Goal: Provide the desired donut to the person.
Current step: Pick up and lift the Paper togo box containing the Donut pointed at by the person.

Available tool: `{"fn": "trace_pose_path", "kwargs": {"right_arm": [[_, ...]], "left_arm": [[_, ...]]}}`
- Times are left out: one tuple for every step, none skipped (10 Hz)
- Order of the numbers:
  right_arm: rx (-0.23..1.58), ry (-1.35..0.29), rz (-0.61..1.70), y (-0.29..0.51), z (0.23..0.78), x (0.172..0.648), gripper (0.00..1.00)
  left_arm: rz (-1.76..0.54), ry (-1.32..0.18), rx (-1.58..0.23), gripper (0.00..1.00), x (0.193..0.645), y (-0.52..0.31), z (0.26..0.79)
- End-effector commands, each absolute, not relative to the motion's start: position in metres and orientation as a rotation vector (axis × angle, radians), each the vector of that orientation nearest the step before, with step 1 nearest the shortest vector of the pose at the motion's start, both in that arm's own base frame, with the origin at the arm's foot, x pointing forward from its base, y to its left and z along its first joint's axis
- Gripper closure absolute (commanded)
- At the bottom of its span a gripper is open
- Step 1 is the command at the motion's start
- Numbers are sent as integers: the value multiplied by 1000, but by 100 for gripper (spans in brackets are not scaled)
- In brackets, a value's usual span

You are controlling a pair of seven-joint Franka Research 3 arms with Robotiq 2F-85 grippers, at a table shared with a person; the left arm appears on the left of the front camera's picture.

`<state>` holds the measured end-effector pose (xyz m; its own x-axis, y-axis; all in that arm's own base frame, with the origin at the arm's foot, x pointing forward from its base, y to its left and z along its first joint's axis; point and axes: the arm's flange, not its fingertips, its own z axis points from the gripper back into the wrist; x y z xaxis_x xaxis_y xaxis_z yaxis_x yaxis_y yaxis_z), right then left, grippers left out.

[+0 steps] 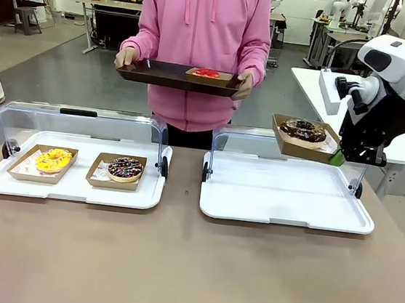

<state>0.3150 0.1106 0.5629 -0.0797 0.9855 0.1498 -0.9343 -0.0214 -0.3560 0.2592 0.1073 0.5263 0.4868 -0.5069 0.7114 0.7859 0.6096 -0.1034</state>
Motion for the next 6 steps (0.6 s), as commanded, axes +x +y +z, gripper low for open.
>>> {"fn": "trace_pose_path", "kwargs": {"right_arm": [[-148, -413, 1588, 112, 560, 313, 100], [-148, -413, 1588, 112, 560, 313, 100], [-148, -413, 1588, 112, 560, 313, 100], [-148, -413, 1588, 112, 560, 313, 100], [-148, -413, 1588, 112, 560, 313, 100], [-148, -413, 1588, 112, 560, 313, 100]], "left_arm": [[-839, -705, -464, 0, 259, 110, 525], [-839, -705, -464, 0, 259, 110, 525], [-839, -705, -464, 0, 259, 110, 525], [-839, -705, -464, 0, 259, 110, 525], [-839, -705, -464, 0, 259, 110, 525], [-839, -705, -464, 0, 259, 110, 525]]}}
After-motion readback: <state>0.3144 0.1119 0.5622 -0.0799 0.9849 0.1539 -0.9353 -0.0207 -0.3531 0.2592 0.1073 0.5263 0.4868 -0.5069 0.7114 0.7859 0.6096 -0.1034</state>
